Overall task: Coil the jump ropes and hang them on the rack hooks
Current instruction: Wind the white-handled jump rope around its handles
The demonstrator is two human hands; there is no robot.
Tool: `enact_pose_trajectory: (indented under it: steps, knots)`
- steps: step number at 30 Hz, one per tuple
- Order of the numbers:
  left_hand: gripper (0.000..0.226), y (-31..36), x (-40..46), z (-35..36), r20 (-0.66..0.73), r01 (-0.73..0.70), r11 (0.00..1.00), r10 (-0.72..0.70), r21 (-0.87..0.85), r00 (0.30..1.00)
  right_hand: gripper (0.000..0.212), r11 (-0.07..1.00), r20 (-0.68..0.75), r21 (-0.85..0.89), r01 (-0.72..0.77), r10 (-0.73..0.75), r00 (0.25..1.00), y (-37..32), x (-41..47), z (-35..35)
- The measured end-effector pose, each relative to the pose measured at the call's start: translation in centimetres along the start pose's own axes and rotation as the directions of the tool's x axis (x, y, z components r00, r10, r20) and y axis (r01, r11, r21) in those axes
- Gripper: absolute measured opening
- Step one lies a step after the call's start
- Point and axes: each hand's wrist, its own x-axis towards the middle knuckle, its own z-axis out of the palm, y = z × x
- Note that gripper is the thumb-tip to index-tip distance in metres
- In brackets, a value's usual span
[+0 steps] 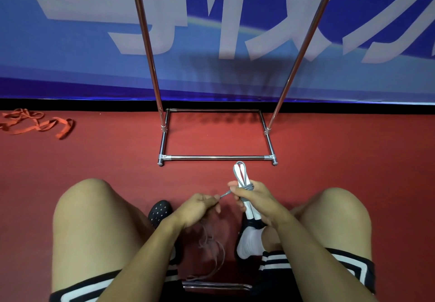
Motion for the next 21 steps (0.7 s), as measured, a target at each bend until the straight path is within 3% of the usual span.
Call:
enact_pose_trajectory:
  steps: [4, 9, 12, 17, 21]
  knots:
    - [0.036, 0.2, 0.0, -0.3, -0.090, -0.046, 0.998, 0.049, 0.035, 0.995, 0.045, 0.999, 0.008, 0.043, 0.026, -0.027, 1.000, 0.1, 0.3, 0.1]
    - [0.034, 0.2, 0.1, 0.1, -0.153, -0.066, 0.995, 0.076, 0.070, 0.985, 0.048, 0.989, -0.006, 0.135, -0.067, 0.069, 0.998, 0.3, 1.1, -0.1]
    - [0.042, 0.7, 0.0, 0.0, -0.215, -0.059, 0.986, 0.091, 0.154, 0.972, 0.044, 0.974, 0.010, 0.191, -0.119, 0.119, 0.993, 0.4, 1.4, -0.1]
    - [0.050, 1.0, -0.3, -0.5, -0.362, 0.053, 0.861, 0.156, 0.506, 0.919, 0.025, 0.990, 0.050, 0.096, -0.105, 0.101, 0.994, 0.7, 1.2, 0.2]
    - [0.046, 1.2, -0.4, -0.4, -0.329, 0.011, 0.864, 0.180, 0.503, 0.927, 0.021, 0.995, 0.064, 0.094, -0.043, 0.037, 0.997, 1.0, 1.4, 0.7]
